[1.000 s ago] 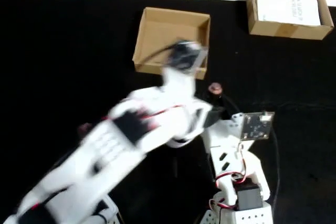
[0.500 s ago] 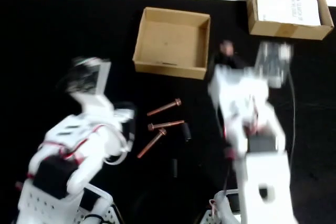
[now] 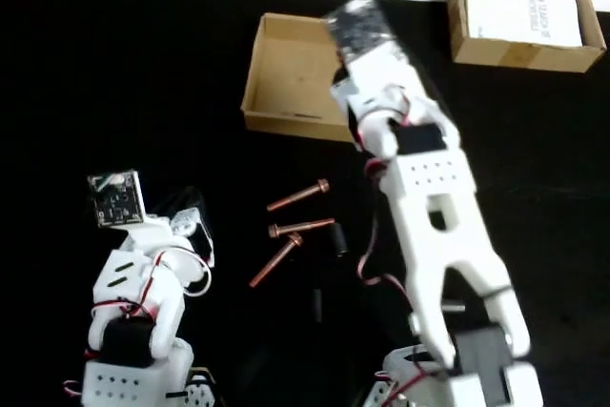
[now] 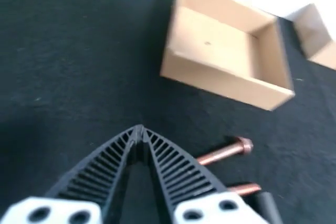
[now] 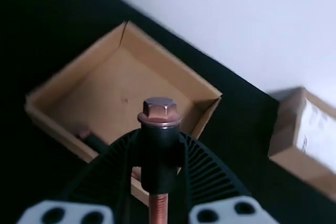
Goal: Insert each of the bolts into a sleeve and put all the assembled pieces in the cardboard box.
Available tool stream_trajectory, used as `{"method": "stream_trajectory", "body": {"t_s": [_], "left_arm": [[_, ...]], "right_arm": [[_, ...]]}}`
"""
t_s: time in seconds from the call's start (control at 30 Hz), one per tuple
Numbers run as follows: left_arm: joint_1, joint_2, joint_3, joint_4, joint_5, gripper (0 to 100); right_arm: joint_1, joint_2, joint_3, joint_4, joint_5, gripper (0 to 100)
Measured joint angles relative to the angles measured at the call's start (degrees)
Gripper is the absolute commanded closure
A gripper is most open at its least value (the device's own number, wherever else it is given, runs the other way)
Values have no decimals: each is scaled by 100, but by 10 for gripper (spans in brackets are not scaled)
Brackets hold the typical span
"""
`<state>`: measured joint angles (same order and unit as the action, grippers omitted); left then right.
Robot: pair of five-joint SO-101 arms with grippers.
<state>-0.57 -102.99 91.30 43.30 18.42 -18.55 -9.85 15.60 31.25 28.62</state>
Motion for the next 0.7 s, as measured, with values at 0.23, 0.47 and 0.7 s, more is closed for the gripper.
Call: {"method": "stream_trajectory", "body": {"t_s": [0.23,0.47,0.7], "left_arm": [[-536,44,484,-589,9,991],[-519,44,492,-97,9,991],[-519,44,492,-97,9,991]], "right_arm": [[-35,1723,-958,-844,1837,991],[-53,3209,-1653,-1495,2857,991],[-273,3349,-1266,-1495,2576,985]]}}
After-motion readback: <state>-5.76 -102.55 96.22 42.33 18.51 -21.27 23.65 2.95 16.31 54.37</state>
